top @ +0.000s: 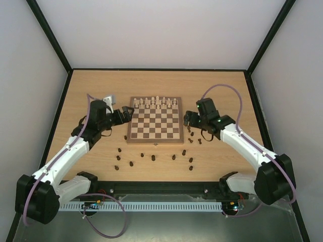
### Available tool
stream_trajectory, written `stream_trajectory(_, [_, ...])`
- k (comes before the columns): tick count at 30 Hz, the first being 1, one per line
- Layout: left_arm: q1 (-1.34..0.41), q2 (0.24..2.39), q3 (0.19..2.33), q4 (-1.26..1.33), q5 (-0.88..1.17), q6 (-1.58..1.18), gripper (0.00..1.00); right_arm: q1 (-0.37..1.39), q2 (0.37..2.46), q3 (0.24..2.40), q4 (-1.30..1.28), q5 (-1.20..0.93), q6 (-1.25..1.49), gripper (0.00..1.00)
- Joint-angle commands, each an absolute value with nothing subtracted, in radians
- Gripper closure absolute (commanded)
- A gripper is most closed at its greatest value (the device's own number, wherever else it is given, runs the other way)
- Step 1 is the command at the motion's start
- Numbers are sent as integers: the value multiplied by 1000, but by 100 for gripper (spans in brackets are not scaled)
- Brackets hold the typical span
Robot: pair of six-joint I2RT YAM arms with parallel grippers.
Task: Set up the chess pieces on the board
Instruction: Pick up the chess piece at the center of the board.
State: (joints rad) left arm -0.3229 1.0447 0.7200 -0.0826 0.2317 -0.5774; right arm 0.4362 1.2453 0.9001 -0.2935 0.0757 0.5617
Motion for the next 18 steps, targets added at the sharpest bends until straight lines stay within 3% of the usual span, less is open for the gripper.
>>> stream_trajectory(1, [-351,1026,665,-97,245,-584,0,480,1244,794,-372,280,555,9])
stream_trajectory(9, [-479,1068,654,-131,92,-596,1,485,1269,727,-339,270,546,43])
stream_trajectory(12, [-512,1091,653,-128,45,-601,0,485,1299,744,-327,254,529,50])
stream_trajectory(18, [-529,1126,653,-128,13,-596,1,485,1343,748,-298,206,500,56])
